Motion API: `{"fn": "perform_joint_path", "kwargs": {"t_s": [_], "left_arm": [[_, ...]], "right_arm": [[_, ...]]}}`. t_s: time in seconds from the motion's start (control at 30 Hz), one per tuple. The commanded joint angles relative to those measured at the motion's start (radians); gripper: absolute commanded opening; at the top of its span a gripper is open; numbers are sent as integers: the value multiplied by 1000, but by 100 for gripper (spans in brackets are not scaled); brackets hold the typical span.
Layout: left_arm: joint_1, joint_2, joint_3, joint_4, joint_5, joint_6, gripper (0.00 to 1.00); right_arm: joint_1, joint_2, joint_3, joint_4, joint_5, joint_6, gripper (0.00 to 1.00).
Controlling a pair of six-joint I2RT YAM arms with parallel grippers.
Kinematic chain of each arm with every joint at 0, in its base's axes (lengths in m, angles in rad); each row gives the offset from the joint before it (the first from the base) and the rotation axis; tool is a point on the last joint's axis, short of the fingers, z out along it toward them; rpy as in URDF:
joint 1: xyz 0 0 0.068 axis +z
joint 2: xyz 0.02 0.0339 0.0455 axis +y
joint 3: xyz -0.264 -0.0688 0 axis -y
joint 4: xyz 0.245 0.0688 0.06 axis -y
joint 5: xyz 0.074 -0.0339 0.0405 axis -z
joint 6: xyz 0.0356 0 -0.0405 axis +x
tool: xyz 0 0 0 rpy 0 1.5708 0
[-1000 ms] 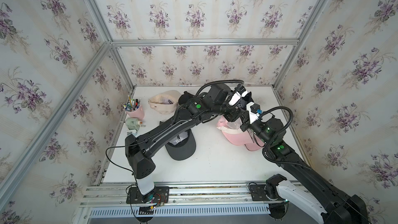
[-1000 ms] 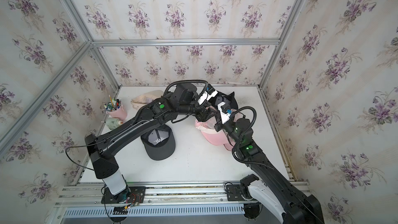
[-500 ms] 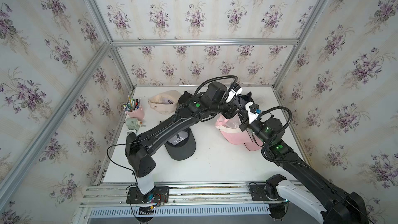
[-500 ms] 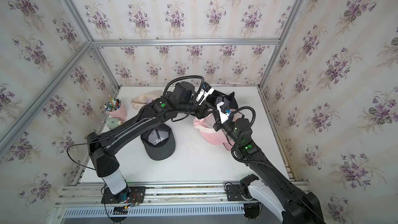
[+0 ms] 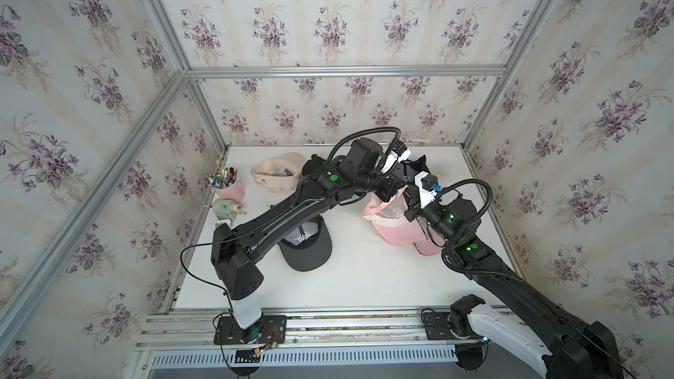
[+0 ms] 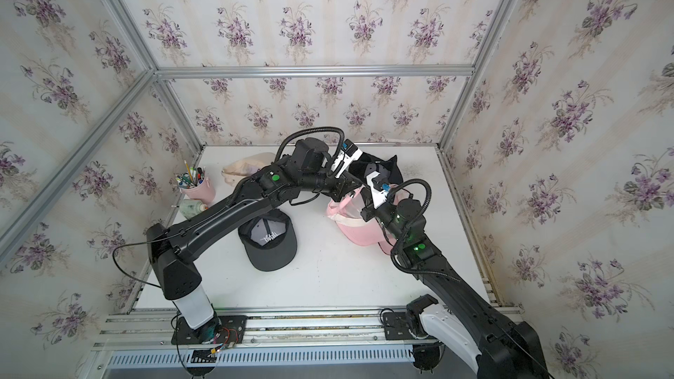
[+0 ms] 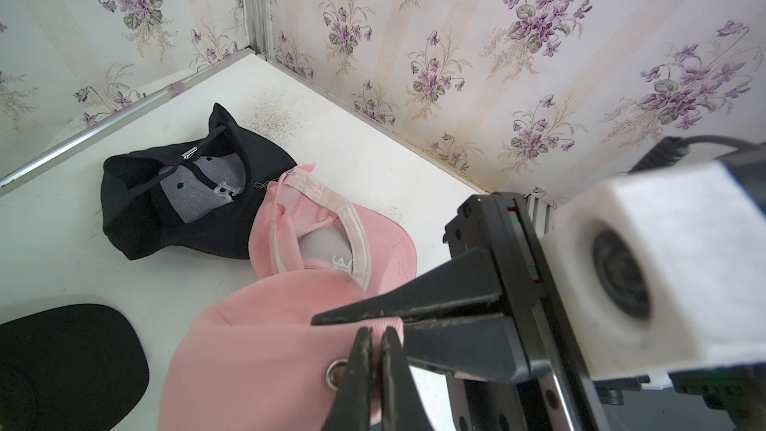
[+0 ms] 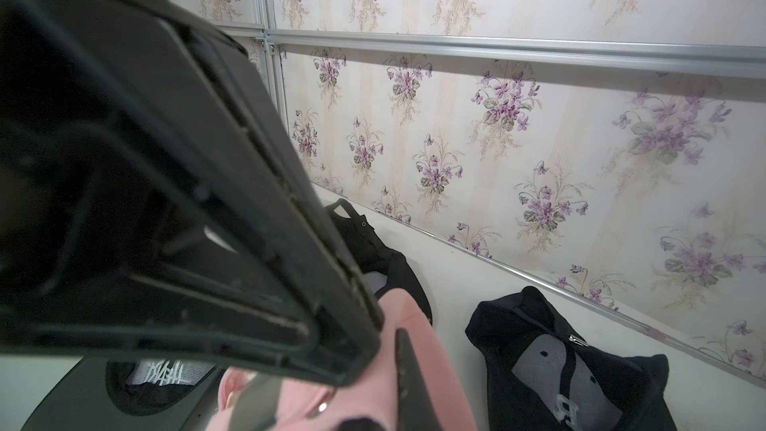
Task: Open the adjustable buckle of the baseball cap
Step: Open the adjustable buckle on the baseball cap.
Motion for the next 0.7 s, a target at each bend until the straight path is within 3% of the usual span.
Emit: {"fn": "perform_joint_path", "kwargs": {"t_s": [0.0, 0.47, 0.67], "left_arm": [[2, -15, -10, 24, 8, 8, 4], [7, -73, -49, 54, -29, 28, 0], [7, -135, -136, 131, -32, 25, 0]], "right_arm": [[1, 7, 7, 57, 12, 14, 0], [0, 38, 34, 23, 30, 50, 0], [0, 44, 38, 3, 51, 59, 0]]}}
